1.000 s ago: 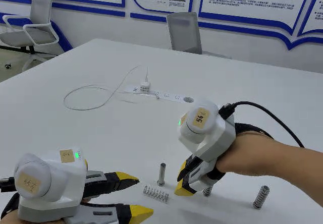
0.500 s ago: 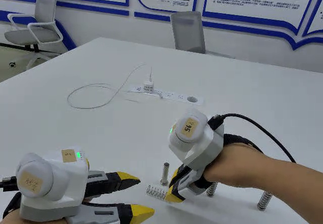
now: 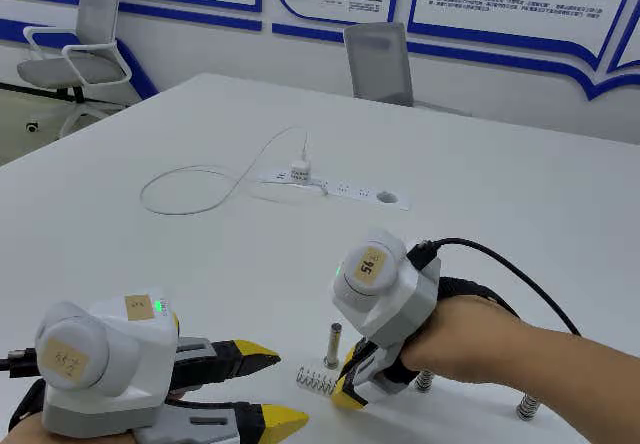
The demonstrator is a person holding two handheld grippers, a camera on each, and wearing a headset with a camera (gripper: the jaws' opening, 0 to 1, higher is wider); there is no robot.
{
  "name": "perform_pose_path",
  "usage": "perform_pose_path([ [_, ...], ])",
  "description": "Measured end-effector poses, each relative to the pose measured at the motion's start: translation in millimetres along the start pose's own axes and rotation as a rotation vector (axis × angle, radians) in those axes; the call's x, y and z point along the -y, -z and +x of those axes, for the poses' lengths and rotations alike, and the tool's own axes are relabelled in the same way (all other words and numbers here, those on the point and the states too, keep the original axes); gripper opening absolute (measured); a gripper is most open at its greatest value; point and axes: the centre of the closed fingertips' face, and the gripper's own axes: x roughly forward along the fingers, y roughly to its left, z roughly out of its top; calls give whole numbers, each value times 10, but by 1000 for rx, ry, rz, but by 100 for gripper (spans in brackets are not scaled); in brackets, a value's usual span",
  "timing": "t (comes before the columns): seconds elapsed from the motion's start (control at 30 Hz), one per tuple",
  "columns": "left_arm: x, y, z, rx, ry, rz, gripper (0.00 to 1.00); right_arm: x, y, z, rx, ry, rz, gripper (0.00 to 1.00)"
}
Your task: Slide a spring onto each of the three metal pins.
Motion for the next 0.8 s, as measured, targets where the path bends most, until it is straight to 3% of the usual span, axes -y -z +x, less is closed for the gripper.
perform_pose_path([
  [0.33,-5,21,6,-7,0,2,40,-69,42,-83,-8,-18,-14,12],
  [0.8,118,-29,118,-17,42,24,40,-321,44,-520,1,-56,-167,12],
])
